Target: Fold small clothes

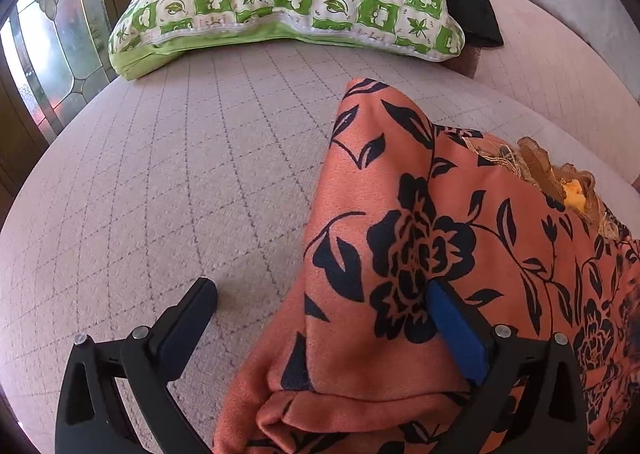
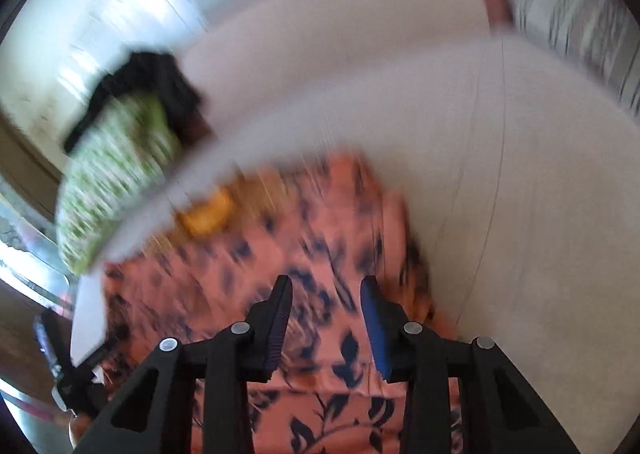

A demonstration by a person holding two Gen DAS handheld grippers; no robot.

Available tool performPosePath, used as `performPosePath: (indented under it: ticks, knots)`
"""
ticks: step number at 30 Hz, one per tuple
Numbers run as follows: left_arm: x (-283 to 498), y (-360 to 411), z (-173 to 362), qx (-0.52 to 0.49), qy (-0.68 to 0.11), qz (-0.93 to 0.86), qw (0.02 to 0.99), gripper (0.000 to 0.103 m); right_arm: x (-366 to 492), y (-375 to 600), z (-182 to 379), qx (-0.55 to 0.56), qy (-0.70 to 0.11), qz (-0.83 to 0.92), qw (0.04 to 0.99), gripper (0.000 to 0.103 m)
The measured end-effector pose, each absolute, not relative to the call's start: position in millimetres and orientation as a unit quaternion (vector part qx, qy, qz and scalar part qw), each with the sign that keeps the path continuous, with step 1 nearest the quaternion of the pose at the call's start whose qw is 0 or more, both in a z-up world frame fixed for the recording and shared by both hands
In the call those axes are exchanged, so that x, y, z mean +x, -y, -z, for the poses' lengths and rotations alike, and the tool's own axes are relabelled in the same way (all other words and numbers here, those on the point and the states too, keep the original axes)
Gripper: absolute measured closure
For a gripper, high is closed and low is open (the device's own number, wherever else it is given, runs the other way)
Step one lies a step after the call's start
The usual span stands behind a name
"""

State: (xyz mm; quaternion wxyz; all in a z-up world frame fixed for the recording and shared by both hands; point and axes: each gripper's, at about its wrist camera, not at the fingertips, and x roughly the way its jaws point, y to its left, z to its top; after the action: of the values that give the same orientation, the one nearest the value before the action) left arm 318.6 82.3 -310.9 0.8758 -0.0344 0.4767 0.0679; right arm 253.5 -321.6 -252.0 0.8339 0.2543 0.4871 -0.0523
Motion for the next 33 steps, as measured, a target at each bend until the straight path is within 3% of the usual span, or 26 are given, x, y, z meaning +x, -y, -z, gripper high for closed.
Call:
performPosePath:
  ticks: [8, 16, 17, 19, 21, 27, 33]
  knots:
    - [310, -85, 307, -0.038, -0.483, -0.054, 0.873, 0.0, 249, 319, 257, 0.26, -0.477, 0.04, 0.838, 0.065]
    - [234, -66, 283, -0.015, -0.468, -0.044, 0.883, 0.0, 186, 340, 224, 0.291, -0.405, 0.032, 0.866, 0.064]
    - [220, -61, 282, -0.016, -0.468, -0.036, 0.883, 0.0, 178, 339, 224, 0.294, -0.407, 0.027, 0.864, 0.063]
    - [194, -54, 285, -0.028, -0.474, -0.023, 0.88, 0.0, 163, 330, 233, 0.305, -0.429, 0.011, 0.85, 0.05]
    - [168, -42, 292, -0.041, -0.485, 0.003, 0.873, 0.0, 150, 319, 246, 0.312, -0.455, -0.001, 0.834, 0.05]
    - [114, 6, 304, 0.103, -0.454, 0.011, 0.885, 0.0, 102, 287, 264, 0.249, -0.461, -0.024, 0.852, 0.05]
    - [95, -7, 309, 0.058, -0.454, 0.036, 0.888, 0.0, 46, 275, 264, 0.205, -0.437, -0.05, 0.874, 0.05]
